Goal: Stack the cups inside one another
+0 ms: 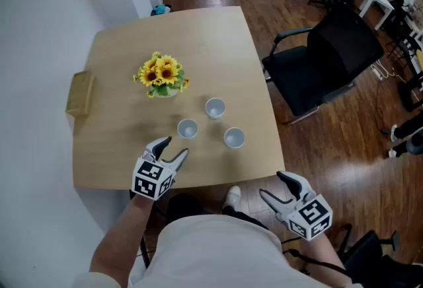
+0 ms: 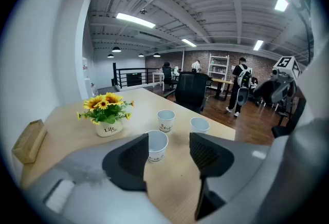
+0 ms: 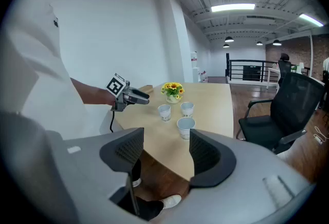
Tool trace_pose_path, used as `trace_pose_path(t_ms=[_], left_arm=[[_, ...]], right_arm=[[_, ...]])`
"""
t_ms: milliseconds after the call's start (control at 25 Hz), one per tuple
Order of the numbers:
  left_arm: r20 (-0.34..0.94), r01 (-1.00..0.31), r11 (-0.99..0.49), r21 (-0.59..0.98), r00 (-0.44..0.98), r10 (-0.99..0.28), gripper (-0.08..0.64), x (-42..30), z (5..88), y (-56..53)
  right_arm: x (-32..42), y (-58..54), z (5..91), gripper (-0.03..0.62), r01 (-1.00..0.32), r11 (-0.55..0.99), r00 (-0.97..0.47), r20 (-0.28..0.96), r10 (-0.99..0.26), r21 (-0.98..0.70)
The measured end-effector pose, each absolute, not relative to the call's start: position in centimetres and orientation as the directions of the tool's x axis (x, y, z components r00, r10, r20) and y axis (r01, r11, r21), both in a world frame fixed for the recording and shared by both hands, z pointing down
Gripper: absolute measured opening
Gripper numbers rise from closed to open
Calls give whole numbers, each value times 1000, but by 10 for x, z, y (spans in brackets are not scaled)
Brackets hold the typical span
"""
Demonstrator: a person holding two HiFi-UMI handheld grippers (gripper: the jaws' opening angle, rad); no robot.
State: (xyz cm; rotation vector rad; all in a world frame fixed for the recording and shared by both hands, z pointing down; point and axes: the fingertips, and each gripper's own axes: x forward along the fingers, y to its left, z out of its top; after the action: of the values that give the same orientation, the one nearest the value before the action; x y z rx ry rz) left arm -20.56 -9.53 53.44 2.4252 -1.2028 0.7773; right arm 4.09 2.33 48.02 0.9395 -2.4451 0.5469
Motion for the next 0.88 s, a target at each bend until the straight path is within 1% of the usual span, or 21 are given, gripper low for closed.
trace_pose_path(t_ms=[160, 320, 520, 680, 880], left_arm=[[618, -799, -599, 41, 492, -613, 283, -189, 549, -126], [664, -788, -616, 11, 467, -584, 345, -185, 570, -153], [718, -769, -640, 13, 452, -529, 394, -181, 605, -174], [756, -749, -662, 26, 448, -477, 396, -178, 626, -179], [764, -728, -685, 31, 459, -453, 394, -175, 634, -180]], right_arm=[[54, 0, 481, 275, -717, 669, -645, 548, -532, -195], [52, -18, 477, 275, -740, 637, -635, 537, -556, -216], [45, -24, 476, 275, -755, 617, -620, 550, -559, -223], [46, -28, 475, 275, -778, 587, -597, 557, -577, -224], [45, -28, 478, 273, -795, 563, -577, 572, -583, -228]])
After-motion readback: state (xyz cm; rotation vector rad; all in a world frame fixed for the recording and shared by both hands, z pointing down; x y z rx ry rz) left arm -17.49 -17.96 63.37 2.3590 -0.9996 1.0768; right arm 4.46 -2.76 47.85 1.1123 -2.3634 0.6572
